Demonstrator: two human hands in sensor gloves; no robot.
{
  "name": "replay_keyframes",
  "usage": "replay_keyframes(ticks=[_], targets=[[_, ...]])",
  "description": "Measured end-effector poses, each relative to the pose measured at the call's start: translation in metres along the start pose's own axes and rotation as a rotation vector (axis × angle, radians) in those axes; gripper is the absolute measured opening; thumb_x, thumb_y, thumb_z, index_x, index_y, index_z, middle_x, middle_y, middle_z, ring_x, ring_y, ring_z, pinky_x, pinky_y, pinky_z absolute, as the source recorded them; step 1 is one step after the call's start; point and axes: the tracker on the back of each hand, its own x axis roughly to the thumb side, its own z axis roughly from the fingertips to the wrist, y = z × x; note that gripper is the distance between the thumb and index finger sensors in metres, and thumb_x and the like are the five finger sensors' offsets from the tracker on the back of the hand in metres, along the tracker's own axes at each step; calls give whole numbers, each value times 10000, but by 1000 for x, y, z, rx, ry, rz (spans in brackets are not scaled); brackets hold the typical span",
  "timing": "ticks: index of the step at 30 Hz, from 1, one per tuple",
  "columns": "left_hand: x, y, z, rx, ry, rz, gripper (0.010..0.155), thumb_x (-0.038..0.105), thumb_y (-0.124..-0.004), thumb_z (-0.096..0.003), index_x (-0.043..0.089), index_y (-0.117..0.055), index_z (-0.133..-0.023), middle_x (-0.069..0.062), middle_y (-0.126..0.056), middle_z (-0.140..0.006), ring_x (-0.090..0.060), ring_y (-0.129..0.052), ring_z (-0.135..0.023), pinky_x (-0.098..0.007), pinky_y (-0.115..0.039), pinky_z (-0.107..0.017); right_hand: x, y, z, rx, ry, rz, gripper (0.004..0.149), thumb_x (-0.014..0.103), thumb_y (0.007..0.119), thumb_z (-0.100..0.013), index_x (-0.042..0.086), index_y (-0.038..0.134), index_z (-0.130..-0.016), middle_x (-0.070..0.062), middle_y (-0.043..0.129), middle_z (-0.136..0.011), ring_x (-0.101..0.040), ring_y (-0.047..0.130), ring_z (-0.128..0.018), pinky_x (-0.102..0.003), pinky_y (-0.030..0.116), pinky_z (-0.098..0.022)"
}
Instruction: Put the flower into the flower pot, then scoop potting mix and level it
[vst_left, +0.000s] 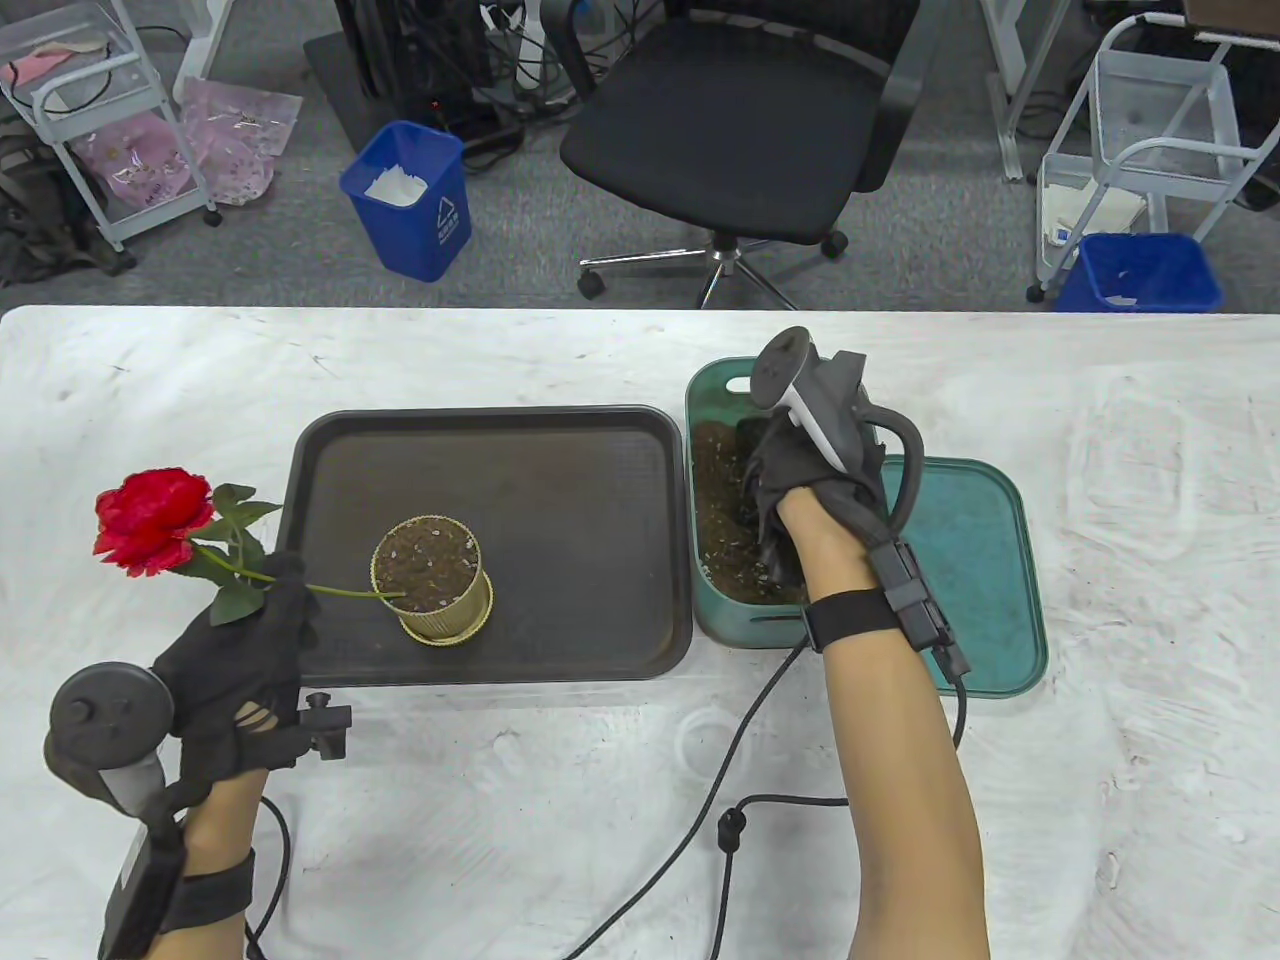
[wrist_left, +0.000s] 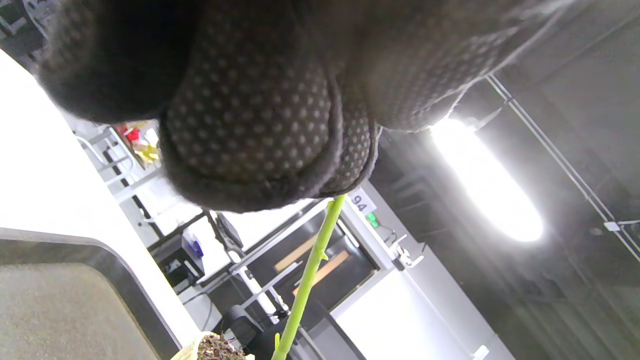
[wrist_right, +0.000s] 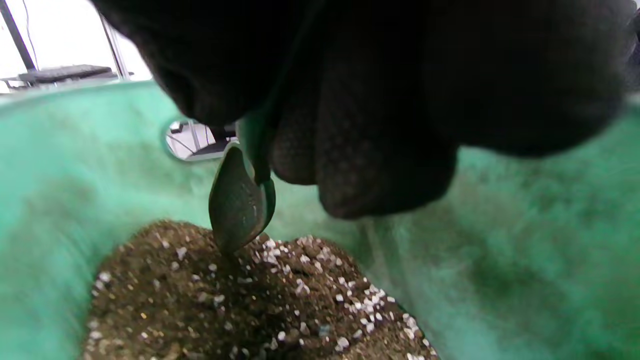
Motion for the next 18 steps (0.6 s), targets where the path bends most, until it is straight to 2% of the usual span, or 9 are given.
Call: replay_keyframes(ticks=[6, 12, 15, 18], targets=[[0, 0, 0, 2, 2, -4, 414, 450, -886, -415, 224, -959, -753, 32, -1076, -549, -136, -1134, -219, -318, -963, -236, -6, 13, -10, 78, 7, -42, 491, 314, 818, -396, 126, 820, -849, -123, 1020, -603, -312, 1064, -265, -411, 937, -134], [1, 1, 0, 3, 5, -4, 413, 450, -886, -415, 223, -960, -753, 31, -1076, -548, -136, -1134, -219, -319, -963, -237, -13, 27, -21, 266, 57, -177, 513, 307, 797, -396, 83, 792, -858, -126, 1012, -593, -296, 1068, -250, -398, 941, -121], [1, 0, -1, 2, 3, -3, 414, 450, -886, -416, 222, -960, -753, 29, -1076, -550, -136, -1134, -219, -319, -963, -238, -15, 32, -24, 398, 88, -306, 535, 307, 775, -403, 28, 754, -859, -137, 996, -583, -277, 1069, -239, -385, 942, -113], [1, 0, -1, 1, 4, -1, 414, 450, -887, -414, 222, -961, -752, 29, -1077, -548, -136, -1134, -218, -319, -963, -238, -19, 34, -24, 478, 100, -399, 543, 307, 764, -406, 6, 740, -858, -141, 990, -580, -270, 1069, -240, -379, 944, -110]])
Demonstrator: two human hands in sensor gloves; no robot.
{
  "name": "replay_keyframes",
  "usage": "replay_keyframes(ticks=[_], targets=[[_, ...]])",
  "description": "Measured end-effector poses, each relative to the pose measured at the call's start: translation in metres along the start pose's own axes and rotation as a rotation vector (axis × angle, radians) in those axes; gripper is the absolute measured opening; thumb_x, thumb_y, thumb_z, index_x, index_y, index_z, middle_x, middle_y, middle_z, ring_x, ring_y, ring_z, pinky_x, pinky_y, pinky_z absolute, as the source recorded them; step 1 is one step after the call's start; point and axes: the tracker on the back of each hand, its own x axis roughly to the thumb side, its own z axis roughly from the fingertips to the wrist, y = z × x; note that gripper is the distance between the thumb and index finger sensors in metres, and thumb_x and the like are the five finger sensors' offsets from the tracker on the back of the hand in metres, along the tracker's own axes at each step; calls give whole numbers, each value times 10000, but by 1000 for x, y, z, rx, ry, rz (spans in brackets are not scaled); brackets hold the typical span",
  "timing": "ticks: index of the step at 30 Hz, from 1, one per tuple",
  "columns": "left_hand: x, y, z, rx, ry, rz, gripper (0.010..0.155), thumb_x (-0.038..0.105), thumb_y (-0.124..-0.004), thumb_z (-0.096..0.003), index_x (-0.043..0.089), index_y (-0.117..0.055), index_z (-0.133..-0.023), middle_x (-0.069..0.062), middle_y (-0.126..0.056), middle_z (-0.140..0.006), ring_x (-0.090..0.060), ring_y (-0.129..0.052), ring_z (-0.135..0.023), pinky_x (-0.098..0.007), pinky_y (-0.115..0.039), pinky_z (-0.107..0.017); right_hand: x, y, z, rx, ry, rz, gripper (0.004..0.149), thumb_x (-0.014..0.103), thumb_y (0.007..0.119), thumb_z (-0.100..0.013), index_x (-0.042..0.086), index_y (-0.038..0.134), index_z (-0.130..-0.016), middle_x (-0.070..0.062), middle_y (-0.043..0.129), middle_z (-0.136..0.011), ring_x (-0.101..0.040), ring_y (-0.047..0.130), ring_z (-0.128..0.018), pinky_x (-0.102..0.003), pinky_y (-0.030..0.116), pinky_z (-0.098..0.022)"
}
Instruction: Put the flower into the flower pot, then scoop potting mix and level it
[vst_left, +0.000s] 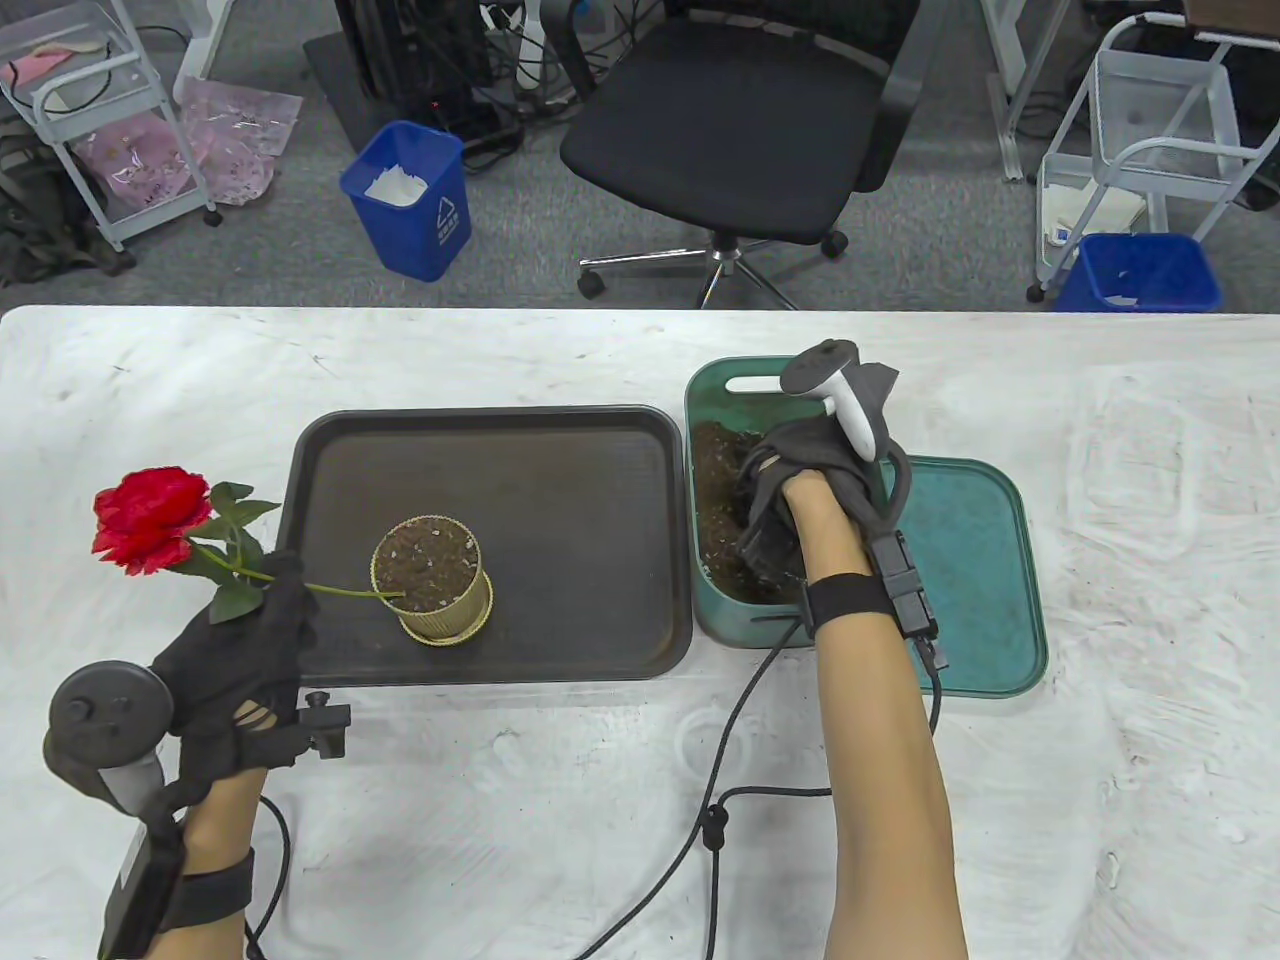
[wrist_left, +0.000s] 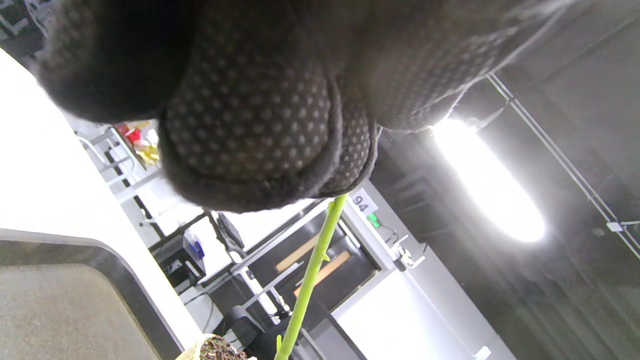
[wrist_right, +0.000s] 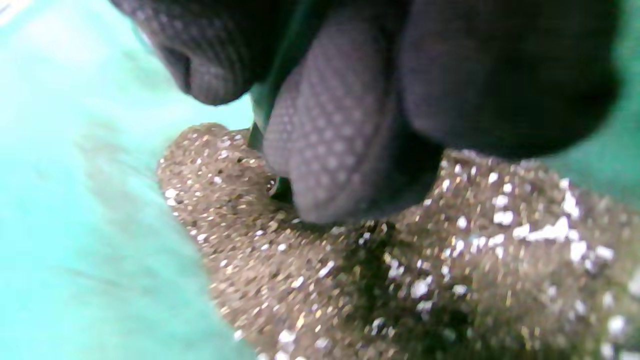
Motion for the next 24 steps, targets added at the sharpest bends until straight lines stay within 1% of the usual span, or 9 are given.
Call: replay_keyframes(ticks=[6, 9, 11, 17, 24], targets=[[0, 0, 0, -1, 1, 3, 414, 450, -887, -415, 223, -961, -752, 30, -1076, -549, -136, -1134, -219, -319, -963, -237, -12, -4, 8, 101, -29, -183, 545, 309, 754, -408, 2, 738, -858, -140, 989, -577, -264, 1070, -238, -371, 946, -106], [0, 0, -1, -2, 2, 4, 413, 450, -886, -415, 222, -961, -752, 30, -1076, -548, -135, -1134, -219, -319, -963, -237, -22, -8, 15, 116, -30, -250, 543, 308, 748, -409, 2, 737, -858, -137, 990, -575, -256, 1074, -235, -361, 952, -99], [0, 0, -1, -3, 3, 6, 413, 450, -886, -415, 224, -960, -753, 31, -1075, -550, -136, -1134, -219, -318, -964, -238, -30, -9, 21, 133, -36, -327, 542, 305, 746, -412, -3, 733, -857, -140, 989, -575, -253, 1077, -231, -355, 957, -93], [0, 0, 0, -7, 4, 14, 413, 450, -886, -416, 224, -959, -754, 31, -1075, -550, -136, -1134, -221, -318, -964, -239, -50, -8, 37, 140, -58, -489, 536, 301, 738, -414, -4, 729, -855, -141, 986, -577, -247, 1085, -227, -341, 970, -81], [0, -1, -1, -13, 1, 24, 414, 451, -886, -416, 224, -959, -754, 30, -1075, -551, -135, -1134, -220, -319, -963, -239, -67, -9, 63, 87, -95, -643, 535, 302, 735, -411, -1, 728, -852, -140, 986, -575, -248, 1087, -225, -339, 974, -77]])
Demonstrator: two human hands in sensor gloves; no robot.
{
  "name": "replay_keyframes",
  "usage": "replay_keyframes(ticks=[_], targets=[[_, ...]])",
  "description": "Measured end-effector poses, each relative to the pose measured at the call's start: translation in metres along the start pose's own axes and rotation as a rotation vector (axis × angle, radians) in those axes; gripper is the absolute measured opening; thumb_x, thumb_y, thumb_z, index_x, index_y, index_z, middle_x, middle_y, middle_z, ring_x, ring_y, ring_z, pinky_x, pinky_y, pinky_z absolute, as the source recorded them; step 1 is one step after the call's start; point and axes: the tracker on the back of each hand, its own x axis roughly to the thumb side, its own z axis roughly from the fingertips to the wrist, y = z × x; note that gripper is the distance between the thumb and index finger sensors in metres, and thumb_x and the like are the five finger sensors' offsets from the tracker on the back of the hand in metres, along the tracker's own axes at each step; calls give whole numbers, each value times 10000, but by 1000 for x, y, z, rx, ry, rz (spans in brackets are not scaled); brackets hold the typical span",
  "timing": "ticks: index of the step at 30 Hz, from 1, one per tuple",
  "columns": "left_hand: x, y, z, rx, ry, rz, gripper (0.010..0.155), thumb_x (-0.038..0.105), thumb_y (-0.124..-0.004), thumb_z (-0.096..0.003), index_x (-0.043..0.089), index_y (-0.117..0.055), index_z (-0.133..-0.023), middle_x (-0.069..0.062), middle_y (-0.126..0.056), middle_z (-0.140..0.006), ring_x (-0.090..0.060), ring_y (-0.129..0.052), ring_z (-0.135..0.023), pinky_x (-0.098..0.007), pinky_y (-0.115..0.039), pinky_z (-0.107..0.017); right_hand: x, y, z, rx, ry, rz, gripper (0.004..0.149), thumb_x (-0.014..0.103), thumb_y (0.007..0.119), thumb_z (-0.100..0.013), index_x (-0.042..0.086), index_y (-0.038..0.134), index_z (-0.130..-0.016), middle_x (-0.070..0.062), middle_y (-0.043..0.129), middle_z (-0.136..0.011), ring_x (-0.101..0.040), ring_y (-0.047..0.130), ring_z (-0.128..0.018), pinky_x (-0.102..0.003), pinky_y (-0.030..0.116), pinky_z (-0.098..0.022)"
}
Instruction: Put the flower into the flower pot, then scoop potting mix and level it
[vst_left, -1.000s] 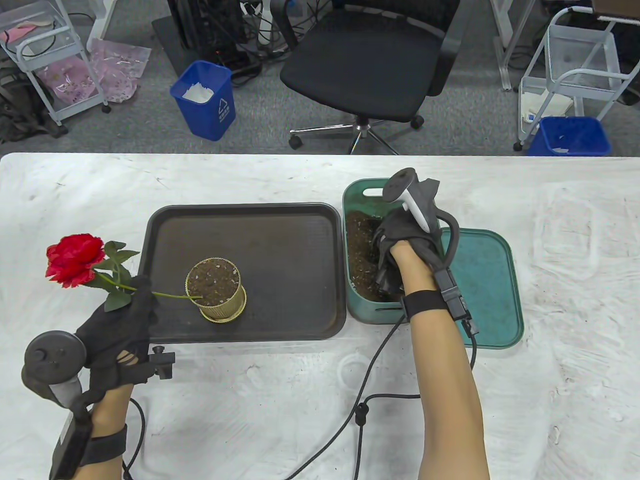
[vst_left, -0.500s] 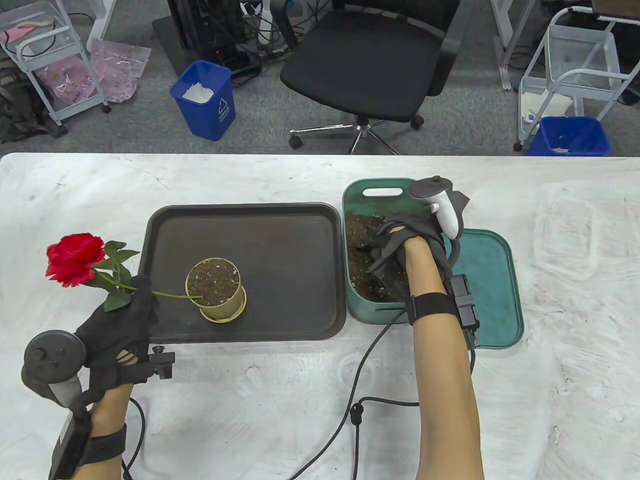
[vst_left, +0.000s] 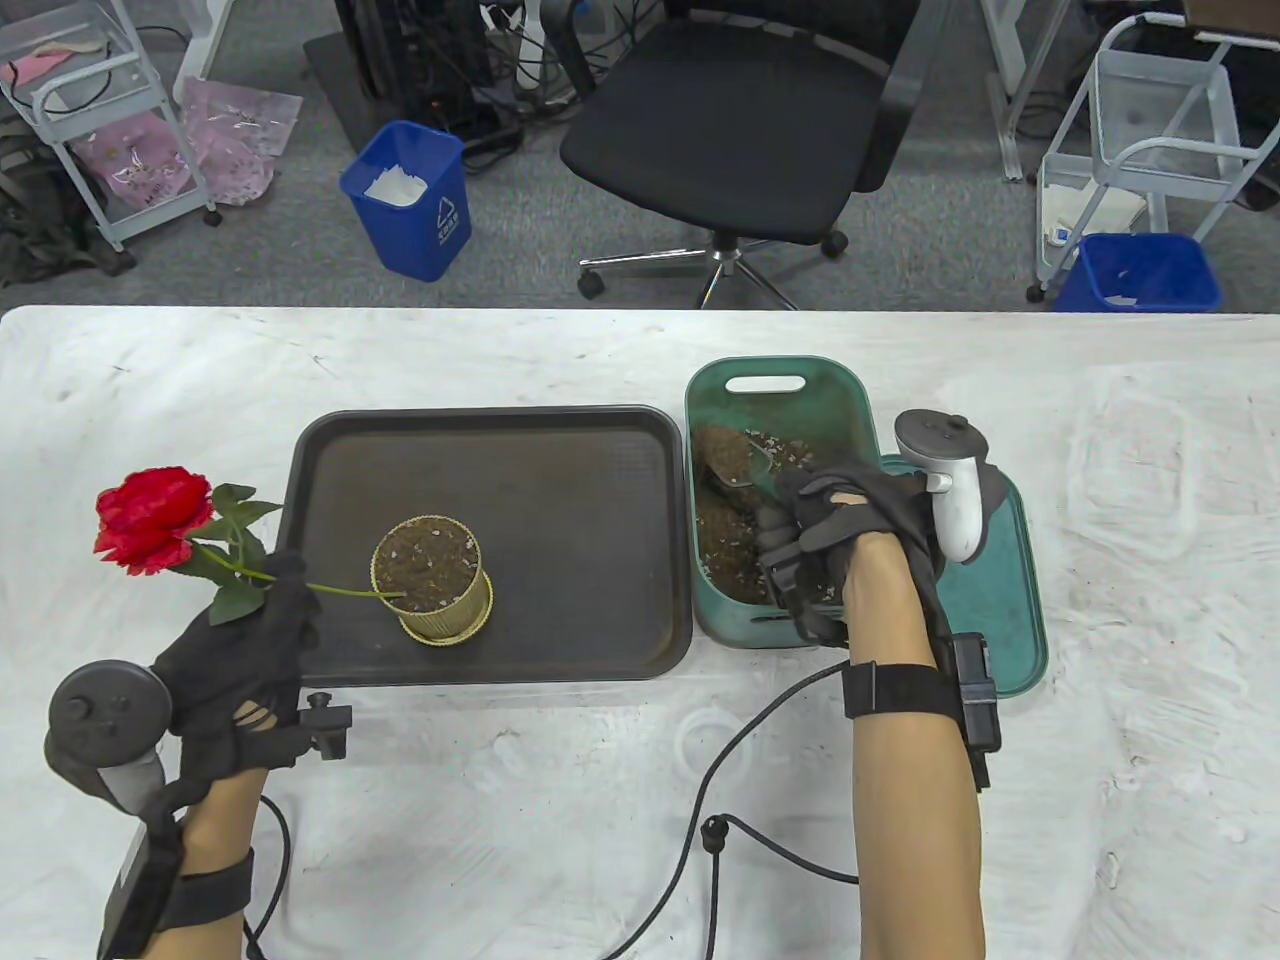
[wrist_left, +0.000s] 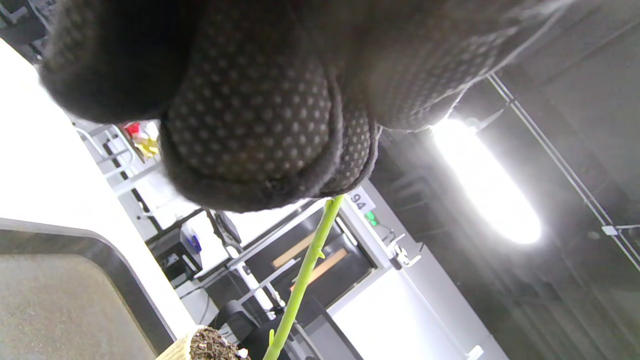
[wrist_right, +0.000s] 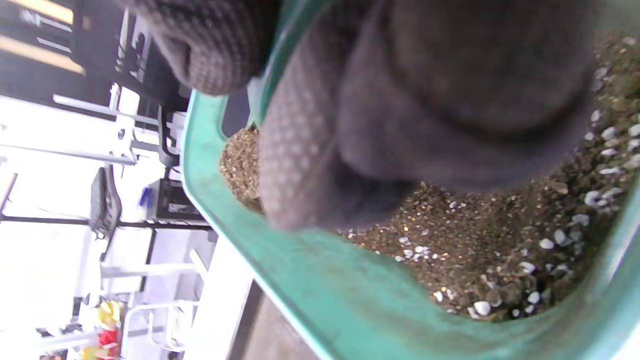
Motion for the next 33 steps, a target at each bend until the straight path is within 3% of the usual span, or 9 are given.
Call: replay_keyframes(ticks=[8, 16, 25, 33], targets=[[0, 0, 0, -1, 6, 8, 413, 450, -886, -417, 224, -958, -754, 32, -1075, -551, -135, -1134, -221, -318, -963, -239, 0, -11, 34, -85, -78, -69, 532, 304, 742, -409, -2, 735, -845, -143, 990, -567, -248, 1089, -213, -340, 974, -65], [0, -1, 0, -4, 2, 10, 413, 451, -885, -417, 225, -957, -755, 31, -1074, -553, -134, -1134, -223, -318, -963, -240, 16, 12, 62, 7, -197, -47, 531, 310, 747, -414, -3, 740, -842, -146, 995, -559, -244, 1090, -202, -335, 975, -56], [-1, -1, 0, -3, 3, 8, 414, 451, -885, -417, 225, -957, -756, 30, -1074, -552, -135, -1134, -222, -319, -963, -240, 31, 91, 76, 221, -292, 23, 530, 314, 747, -418, -3, 738, -842, -145, 995, -559, -241, 1093, -197, -332, 976, -54], [0, -1, 0, -3, 5, 9, 414, 451, -885, -417, 224, -958, -755, 30, -1074, -553, -135, -1134, -222, -319, -963, -239, 24, 163, 69, 348, -290, 118, 528, 317, 746, -421, -1, 737, -843, -145, 995, -560, -242, 1092, -198, -334, 974, -55]])
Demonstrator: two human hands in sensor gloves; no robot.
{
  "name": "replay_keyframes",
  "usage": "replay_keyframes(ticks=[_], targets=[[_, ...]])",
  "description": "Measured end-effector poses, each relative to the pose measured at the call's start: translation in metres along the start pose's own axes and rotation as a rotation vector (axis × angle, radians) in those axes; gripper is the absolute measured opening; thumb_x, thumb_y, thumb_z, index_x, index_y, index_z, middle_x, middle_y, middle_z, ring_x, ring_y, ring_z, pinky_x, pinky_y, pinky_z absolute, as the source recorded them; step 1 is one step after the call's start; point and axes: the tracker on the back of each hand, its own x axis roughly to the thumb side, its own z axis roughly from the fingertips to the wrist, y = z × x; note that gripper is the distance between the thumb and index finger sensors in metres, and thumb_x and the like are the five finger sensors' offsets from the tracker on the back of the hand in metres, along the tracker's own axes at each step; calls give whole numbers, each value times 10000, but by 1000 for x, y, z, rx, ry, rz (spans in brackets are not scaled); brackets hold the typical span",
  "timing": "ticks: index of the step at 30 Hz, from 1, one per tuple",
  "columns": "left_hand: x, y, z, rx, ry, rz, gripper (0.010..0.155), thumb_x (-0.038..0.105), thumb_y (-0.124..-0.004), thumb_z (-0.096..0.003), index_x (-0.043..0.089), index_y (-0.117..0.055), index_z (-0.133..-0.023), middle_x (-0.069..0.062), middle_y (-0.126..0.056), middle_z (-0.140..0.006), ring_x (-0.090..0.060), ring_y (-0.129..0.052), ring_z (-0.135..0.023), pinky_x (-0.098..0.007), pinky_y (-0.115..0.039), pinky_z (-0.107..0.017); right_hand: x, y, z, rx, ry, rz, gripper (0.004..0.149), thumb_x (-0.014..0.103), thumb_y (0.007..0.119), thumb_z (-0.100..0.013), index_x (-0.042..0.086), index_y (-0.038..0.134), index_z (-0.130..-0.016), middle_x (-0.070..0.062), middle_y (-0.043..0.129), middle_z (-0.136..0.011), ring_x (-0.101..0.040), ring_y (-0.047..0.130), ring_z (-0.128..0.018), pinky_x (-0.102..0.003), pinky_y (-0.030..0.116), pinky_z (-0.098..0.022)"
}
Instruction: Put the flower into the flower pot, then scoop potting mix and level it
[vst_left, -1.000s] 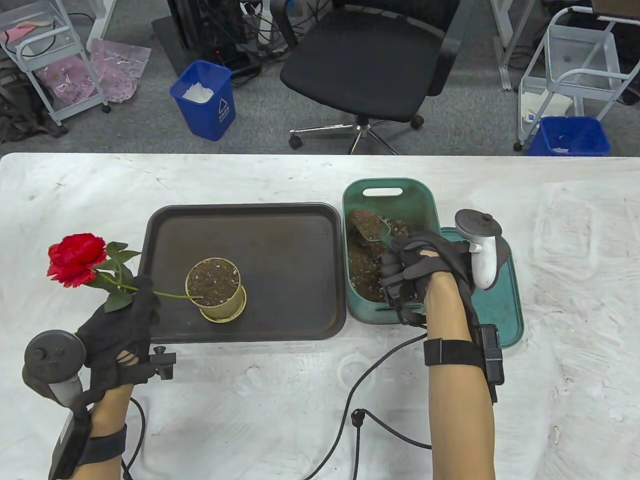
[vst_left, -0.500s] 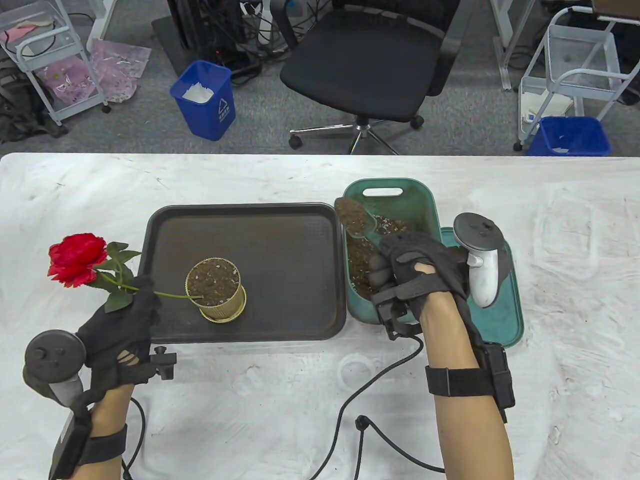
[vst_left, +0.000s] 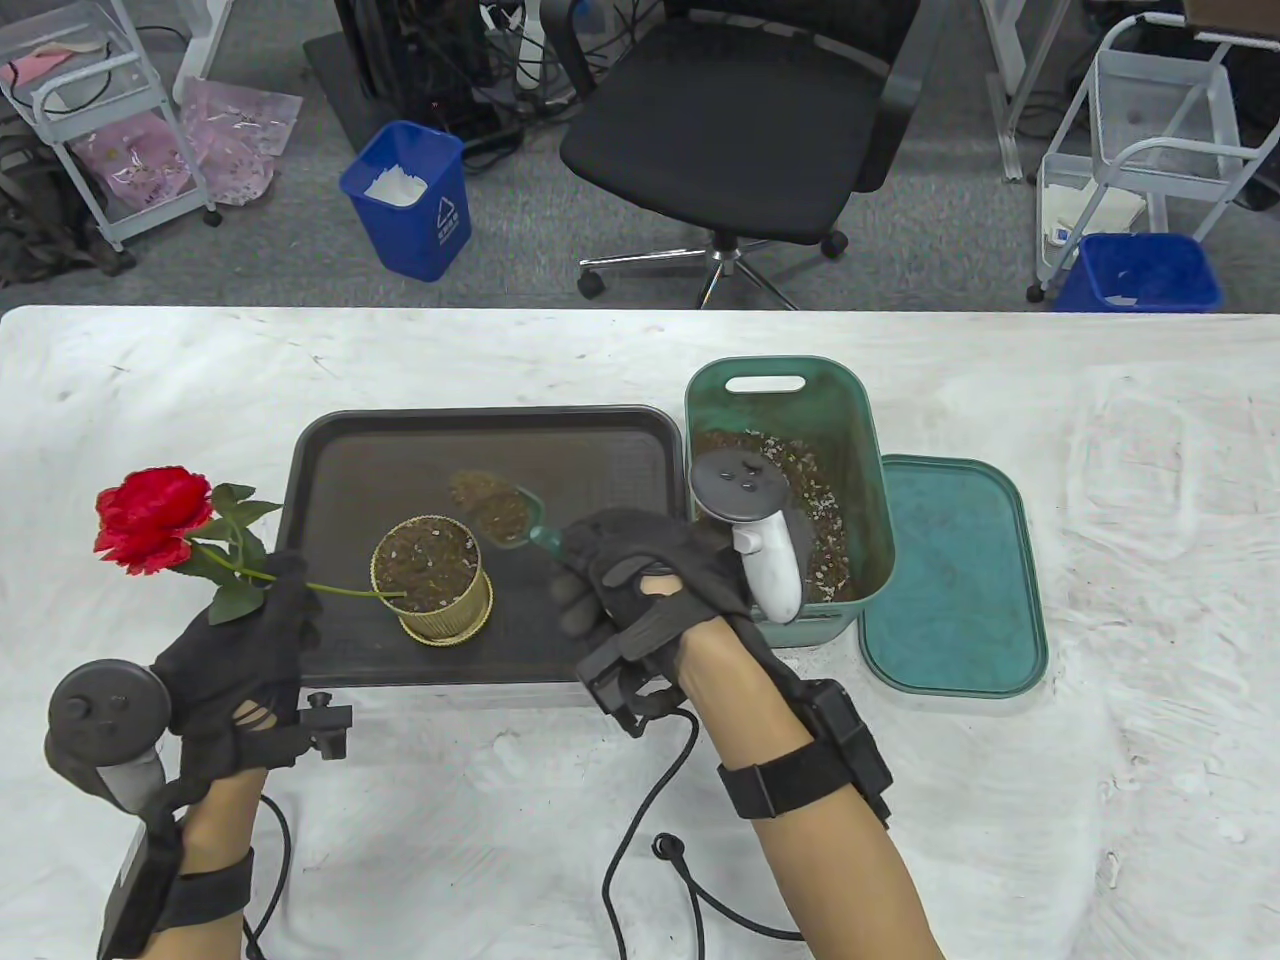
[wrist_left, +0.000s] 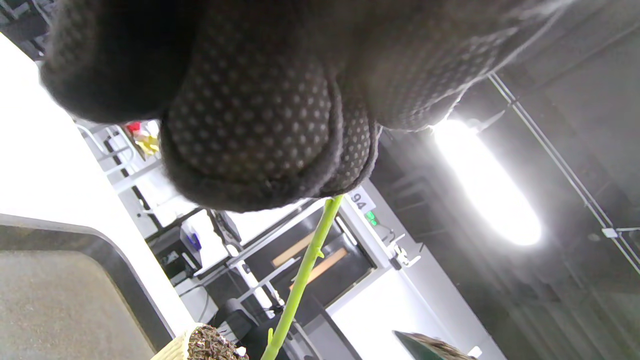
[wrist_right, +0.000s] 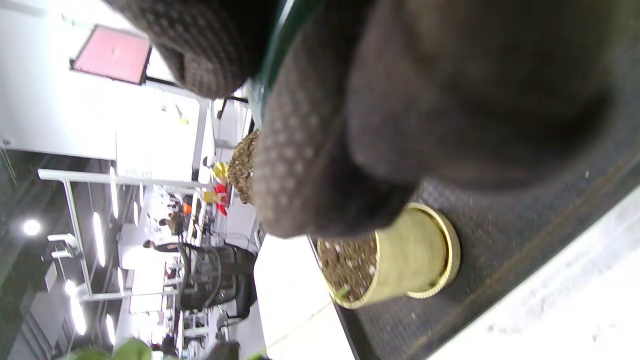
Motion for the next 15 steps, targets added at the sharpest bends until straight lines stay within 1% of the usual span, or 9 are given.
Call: replay_keyframes(ticks=[3, 5, 10, 12, 14, 15], targets=[[0, 0, 0, 0, 2, 2, 413, 451, -885, -417, 224, -958, -755, 31, -1074, -553, -135, -1134, -221, -318, -963, -240, -6, 20, -14, 22, 27, 52, 527, 318, 746, -421, 2, 739, -843, -144, 996, -560, -243, 1091, -199, -336, 973, -56], [0, 0, 0, 0, 1, 1, 412, 451, -886, -416, 226, -958, -754, 31, -1075, -551, -135, -1134, -221, -318, -963, -239, -10, 29, -22, 17, 39, 86, 528, 318, 746, -420, 4, 739, -843, -143, 995, -561, -244, 1089, -200, -338, 971, -58], [0, 0, 0, 0, 1, 0, 413, 451, -885, -416, 225, -959, -754, 32, -1075, -551, -135, -1134, -222, -318, -963, -240, -13, 42, -34, -31, 40, 169, 521, 317, 755, -419, 5, 755, -836, -147, 1002, -546, -242, 1085, -179, -338, 964, -42], [0, 0, 0, 0, 1, 0, 414, 452, -886, -416, 225, -958, -754, 30, -1075, -551, -136, -1134, -221, -317, -964, -239, -10, 45, -33, -119, -3, 248, 499, 329, 783, -422, 24, 794, -817, -143, 1021, -507, -235, 1079, -138, -334, 953, -7], [0, 0, 0, 0, 1, 0, 412, 451, -885, -416, 226, -959, -753, 33, -1075, -551, -134, -1134, -221, -318, -964, -239, -5, 50, -29, -206, -73, 383, 483, 345, 816, -414, 46, 839, -792, -134, 1043, -464, -225, 1072, -80, -322, 940, 33], [0, 0, 0, 0, 1, 0, 414, 452, -885, -416, 226, -957, -755, 30, -1075, -551, -134, -1134, -221, -318, -964, -239, -3, 53, -28, -230, -100, 438, 476, 349, 826, -411, 56, 856, -785, -129, 1052, -452, -223, 1072, -66, -320, 938, 45]])
